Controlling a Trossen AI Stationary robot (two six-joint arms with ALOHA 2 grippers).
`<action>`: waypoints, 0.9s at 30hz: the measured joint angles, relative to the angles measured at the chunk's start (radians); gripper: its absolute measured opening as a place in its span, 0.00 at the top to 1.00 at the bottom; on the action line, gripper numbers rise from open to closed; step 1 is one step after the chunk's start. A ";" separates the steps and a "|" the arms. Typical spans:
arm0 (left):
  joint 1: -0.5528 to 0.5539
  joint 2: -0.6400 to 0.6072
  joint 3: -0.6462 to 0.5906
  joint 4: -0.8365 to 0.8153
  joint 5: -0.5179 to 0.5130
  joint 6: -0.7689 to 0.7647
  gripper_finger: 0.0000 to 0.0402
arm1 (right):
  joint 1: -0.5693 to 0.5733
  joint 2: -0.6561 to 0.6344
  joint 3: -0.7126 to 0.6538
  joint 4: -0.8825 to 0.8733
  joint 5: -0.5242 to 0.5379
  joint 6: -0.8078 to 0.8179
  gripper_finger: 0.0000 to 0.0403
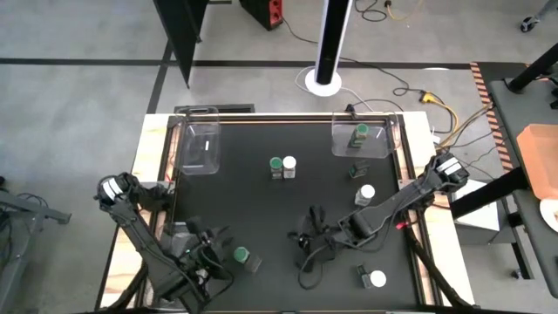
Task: Sort spices by type
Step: Put the top left black seasoning can into the bottom transparent bin
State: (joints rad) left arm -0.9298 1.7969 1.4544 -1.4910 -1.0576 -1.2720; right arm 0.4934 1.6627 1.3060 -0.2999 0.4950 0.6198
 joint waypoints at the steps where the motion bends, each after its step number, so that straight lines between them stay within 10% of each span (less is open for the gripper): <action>1: 0.008 0.000 -0.006 0.015 -0.005 0.019 0.64 | 0.000 0.000 0.000 0.006 0.000 -0.009 0.97; 27: 0.076 -0.054 -0.105 0.175 -0.157 0.126 0.86 | -0.132 -0.043 0.002 0.012 -0.061 -0.313 0.97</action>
State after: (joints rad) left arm -0.8543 1.7430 1.3490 -1.3164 -1.2145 -1.1463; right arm 0.3610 1.6197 1.3080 -0.2877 0.4335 0.3070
